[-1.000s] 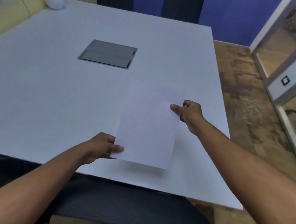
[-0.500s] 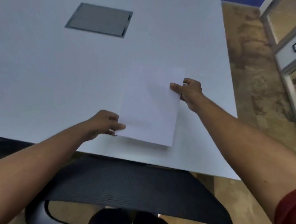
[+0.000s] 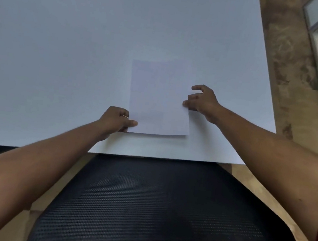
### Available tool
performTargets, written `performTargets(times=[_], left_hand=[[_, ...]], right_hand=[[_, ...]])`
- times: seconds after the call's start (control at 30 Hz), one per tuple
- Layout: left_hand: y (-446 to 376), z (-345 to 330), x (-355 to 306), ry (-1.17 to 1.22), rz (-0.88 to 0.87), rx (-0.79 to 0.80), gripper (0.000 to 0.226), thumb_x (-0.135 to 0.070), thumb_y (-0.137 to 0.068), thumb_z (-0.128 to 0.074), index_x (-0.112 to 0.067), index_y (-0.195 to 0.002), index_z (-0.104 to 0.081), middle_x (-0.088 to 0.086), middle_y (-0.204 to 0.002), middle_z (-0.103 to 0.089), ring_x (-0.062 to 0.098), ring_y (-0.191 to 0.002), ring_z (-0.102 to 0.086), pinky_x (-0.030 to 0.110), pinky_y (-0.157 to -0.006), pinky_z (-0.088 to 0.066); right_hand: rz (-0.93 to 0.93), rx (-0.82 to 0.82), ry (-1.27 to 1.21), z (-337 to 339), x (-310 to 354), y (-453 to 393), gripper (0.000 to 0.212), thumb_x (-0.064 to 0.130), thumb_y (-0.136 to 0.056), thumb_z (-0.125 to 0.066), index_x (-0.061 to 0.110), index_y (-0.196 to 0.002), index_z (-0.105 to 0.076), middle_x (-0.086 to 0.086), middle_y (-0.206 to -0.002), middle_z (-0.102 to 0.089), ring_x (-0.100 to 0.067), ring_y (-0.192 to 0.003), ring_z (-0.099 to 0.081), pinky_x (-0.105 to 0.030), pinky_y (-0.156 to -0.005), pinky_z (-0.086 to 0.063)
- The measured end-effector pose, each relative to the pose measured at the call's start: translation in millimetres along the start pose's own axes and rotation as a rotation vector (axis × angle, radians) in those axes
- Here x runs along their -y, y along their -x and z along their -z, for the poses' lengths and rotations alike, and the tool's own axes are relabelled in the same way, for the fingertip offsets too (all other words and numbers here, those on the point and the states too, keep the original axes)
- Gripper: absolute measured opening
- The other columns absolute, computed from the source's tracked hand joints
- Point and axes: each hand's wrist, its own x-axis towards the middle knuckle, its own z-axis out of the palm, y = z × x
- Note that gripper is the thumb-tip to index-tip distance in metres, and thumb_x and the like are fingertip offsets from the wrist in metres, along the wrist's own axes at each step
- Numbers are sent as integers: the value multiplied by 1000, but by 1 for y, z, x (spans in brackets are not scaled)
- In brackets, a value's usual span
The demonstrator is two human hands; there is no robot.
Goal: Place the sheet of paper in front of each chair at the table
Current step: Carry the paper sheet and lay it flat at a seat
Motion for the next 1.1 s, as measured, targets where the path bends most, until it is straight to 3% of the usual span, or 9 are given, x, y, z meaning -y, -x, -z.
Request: performTargets(times=[0.13,0.27,0.37,0.5,0.6,0.73,0.83,0.97,1.1], left_hand=[[-13,-10,8,-3,20,-4,46,-11,-83,-93,-12,-66,-51,6,-64,-55,17,-57,-59,37,-77,-57],[-19,-15,11,-39,60,-21,40,-15,-78,-96,-9,-67,-58,12,-67,-62,17,-56,-63,37,-79,-56],[-22,-15,9,-66,47,-61,38,-18,-76,-98,-11,-60,-64,7,-63,-67,15,-53,-65,29,-69,-54],[-15,-14,4,-129,23,-151,46,-29,-74,-101,6,-84,-72,9,-67,-77,19,-56,-75,29,-68,-65],[-11,-6,5,-405,-42,-226,54,-55,-76,-93,-6,-83,-73,3,-62,-74,25,-67,-75,35,-70,-59],[-19,11,13,-788,-425,-338,60,-67,-78,-85,-14,-102,-74,3,-90,-65,31,-95,-64,40,-77,-46],[-34,18,20,-902,-681,-246,82,-81,-79,-69,-18,-131,-72,11,-134,-65,40,-129,-56,55,-103,-47],[-51,22,17,-1029,-715,-61,108,-97,-75,-49,-26,-157,-55,8,-168,-45,39,-154,-38,56,-125,-32],[-60,28,17,-1102,-672,7,126,-111,-65,-33,-32,-162,-46,2,-176,-33,35,-161,-28,56,-127,-30]], right_hand=[[32,-14,198,-6,-16,-6,74,-2,-74,-90,13,-137,-55,-9,-107,-65,-26,-88,-69,-48,-88,-66],[105,-17,445,-13,-31,-5,66,6,-74,-93,14,-132,-61,-8,-116,-58,-24,-83,-61,-40,-72,-62],[211,21,664,-16,-41,-8,63,12,-75,-92,12,-131,-63,-7,-117,-52,-22,-86,-58,-34,-83,-52],[284,66,786,-17,-57,-2,60,16,-80,-88,17,-135,-62,-10,-142,-43,-31,-120,-55,-44,-106,-50],[307,26,830,-14,-60,5,62,26,-84,-87,20,-140,-60,-9,-155,-36,-37,-142,-38,-44,-110,-42],[355,8,884,-4,-63,13,68,39,-85,-86,21,-144,-58,-7,-156,-40,-39,-140,-40,-51,-114,-42],[412,107,981,3,-70,17,80,53,-84,-82,27,-153,-50,0,-166,-36,-38,-148,-34,-56,-119,-37],[466,228,1204,11,-82,14,102,84,-79,-50,32,-164,-33,8,-176,-22,-34,-160,-21,-54,-127,-25],[513,227,1282,15,-89,12,104,88,-80,-37,31,-167,-26,8,-177,-18,-35,-161,-18,-53,-127,-23]])
